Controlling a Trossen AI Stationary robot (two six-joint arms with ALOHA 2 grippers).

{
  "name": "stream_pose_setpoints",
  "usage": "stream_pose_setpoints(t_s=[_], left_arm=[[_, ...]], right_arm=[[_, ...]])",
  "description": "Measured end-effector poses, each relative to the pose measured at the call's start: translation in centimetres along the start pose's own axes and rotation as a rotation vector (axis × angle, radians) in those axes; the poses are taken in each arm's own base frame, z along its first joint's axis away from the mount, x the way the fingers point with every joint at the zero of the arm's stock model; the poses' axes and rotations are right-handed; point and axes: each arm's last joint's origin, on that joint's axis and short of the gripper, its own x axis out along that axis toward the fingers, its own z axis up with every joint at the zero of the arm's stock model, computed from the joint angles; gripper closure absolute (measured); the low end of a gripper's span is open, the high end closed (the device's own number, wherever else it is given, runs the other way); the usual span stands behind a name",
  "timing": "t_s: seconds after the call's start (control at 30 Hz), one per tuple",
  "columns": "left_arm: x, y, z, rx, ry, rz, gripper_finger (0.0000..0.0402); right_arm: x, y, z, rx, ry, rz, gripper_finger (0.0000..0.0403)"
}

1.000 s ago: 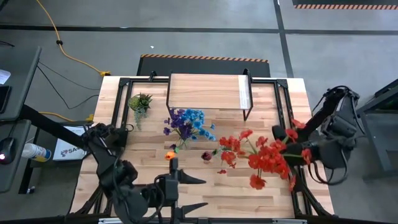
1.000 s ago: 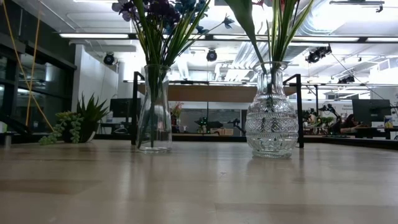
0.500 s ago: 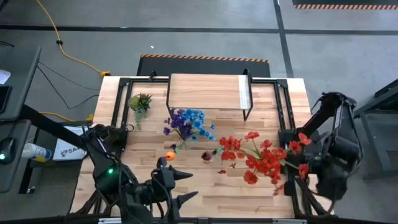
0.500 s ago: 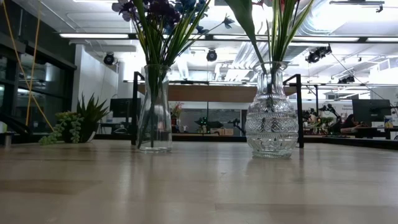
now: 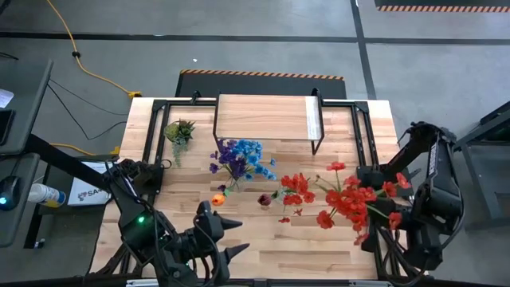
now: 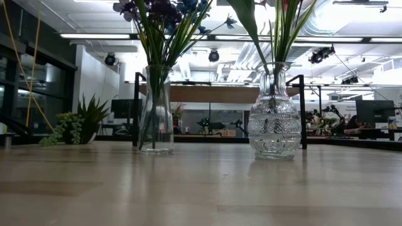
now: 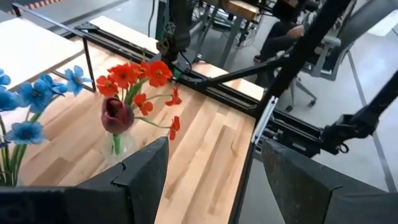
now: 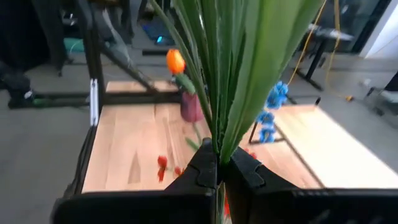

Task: Pick and place flowers into a vace then onto a shelf
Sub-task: Put the red flower into the right transparent crystal vase

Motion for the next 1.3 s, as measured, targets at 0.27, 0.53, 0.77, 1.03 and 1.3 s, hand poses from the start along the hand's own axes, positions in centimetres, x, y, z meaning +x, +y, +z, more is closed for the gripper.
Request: stream_pose_setpoints(t_s=[0.27,0.53,0.77,1.03,1.3], left_arm=[[0.0,0.2,-0.2,0.023,0.026,0.005,0.0110],[0.0,0.3,-0.2,0.041,0.030,0.010,0.0110],[0.1,0.4,-0.2,0.048,0.033,0.016,0.0110],[0.1,0.5,-0.3,0.062,0.039,0.023,0.0110],[0.1,0.4,-0.4,0.061,0.062,0.008,0.0110]], right_arm=[[0.3,0.3,1.1,-0.036,-0.147,-0.117,0.0402],[1.4,0.2,1.4,0.002,-0.129,-0.136,0.0402],[2.6,2.6,0.1,0.013,-0.051,-0.080,0.0403],[3.8,5.0,-1.3,0.029,-0.051,-0.096,0.0403],[4.4,6.9,-1.0,0.033,-0.164,-0.179,0.0403]])
